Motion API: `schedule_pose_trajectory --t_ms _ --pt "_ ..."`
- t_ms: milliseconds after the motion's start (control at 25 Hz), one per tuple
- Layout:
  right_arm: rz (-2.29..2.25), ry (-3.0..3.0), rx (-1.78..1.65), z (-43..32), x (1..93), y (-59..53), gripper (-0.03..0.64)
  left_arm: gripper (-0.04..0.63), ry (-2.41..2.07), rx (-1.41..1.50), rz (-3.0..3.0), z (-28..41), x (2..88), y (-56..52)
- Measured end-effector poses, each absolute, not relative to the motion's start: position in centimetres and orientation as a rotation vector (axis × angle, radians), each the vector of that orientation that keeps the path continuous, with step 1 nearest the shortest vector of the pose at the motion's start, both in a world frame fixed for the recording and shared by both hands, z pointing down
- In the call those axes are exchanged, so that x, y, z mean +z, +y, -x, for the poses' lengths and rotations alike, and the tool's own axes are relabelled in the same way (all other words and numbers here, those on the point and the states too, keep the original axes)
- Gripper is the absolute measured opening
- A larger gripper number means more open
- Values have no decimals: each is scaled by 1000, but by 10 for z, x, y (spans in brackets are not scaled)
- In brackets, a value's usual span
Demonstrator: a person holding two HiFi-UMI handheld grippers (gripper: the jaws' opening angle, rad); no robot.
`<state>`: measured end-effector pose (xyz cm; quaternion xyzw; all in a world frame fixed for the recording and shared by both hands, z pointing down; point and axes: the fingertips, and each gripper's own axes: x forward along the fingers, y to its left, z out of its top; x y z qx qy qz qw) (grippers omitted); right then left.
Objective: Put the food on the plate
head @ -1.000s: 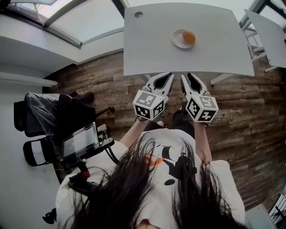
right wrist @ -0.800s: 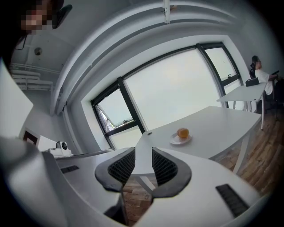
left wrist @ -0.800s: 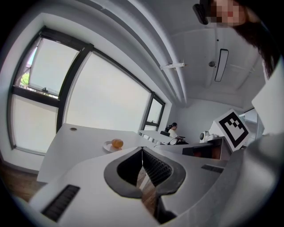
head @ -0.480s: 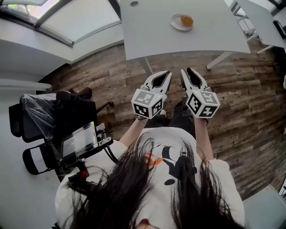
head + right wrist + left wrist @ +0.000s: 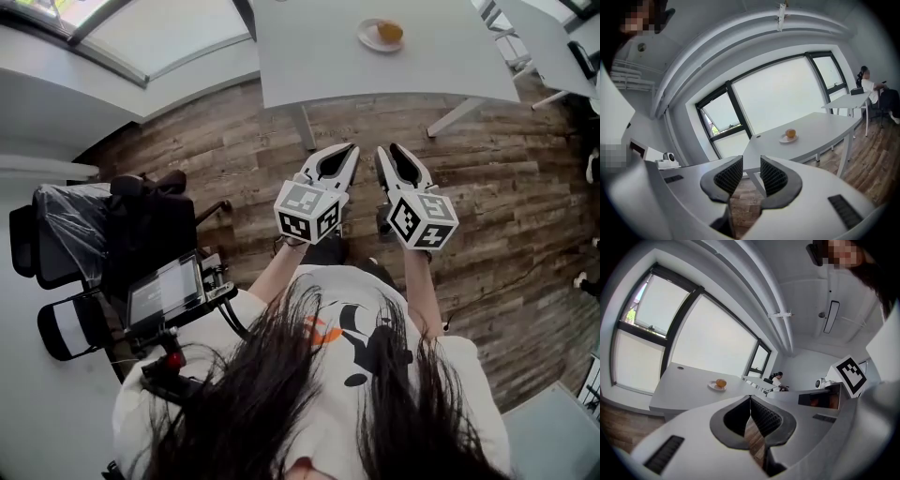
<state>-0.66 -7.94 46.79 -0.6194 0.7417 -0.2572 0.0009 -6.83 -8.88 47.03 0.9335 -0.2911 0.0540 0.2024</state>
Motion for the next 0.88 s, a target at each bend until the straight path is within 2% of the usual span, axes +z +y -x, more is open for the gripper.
schedule_pose_trajectory --t_ms 320,880 --pt "1935 2332 -810 -5 469 -33 124 6 -818 146 -2604 54 469 -45" --pt "1868 2392 -754 -23 464 103 124 6 -882 142 -2627 33 462 96"
